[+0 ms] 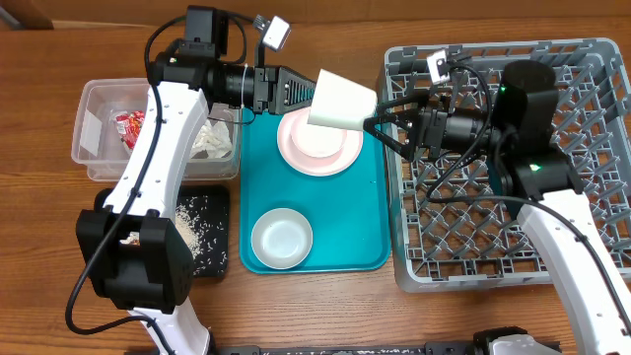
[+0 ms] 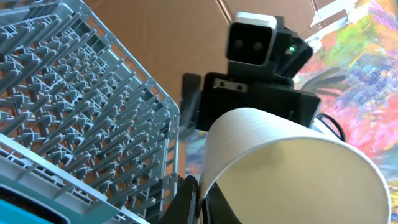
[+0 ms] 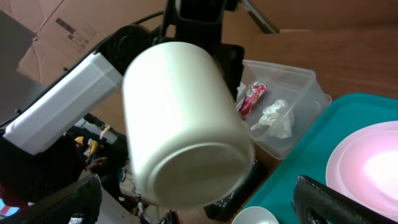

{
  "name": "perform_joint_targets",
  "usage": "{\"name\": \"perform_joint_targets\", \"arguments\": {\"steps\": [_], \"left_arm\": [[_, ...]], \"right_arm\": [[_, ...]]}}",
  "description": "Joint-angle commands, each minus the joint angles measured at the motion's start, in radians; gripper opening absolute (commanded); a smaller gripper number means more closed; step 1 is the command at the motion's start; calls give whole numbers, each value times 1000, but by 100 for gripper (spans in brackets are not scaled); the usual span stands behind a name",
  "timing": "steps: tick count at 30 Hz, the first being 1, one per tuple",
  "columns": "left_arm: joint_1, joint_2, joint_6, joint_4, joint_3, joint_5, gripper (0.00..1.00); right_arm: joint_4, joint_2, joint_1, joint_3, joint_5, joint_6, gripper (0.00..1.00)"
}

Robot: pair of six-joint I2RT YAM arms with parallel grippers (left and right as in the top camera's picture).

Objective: Sort waste into correct bins and load items into the dishwasher
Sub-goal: 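Lift the cup and move the right gripper toward it, then grasp the cup with the right gripper and release the left gripper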

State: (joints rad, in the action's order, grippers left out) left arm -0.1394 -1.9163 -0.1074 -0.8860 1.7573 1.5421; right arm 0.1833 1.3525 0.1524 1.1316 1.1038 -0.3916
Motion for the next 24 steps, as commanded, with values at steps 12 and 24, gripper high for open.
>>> {"name": "perform_joint_targets", "arguments": {"steps": [12,24], "left_arm": [[-28,13,19,12,18,39,4],[-32,13,23,12,18,39,4]], "right_arm": [[-153,24,62,27,103,6,86],[-153,24,90,27,101,60,78]]}}
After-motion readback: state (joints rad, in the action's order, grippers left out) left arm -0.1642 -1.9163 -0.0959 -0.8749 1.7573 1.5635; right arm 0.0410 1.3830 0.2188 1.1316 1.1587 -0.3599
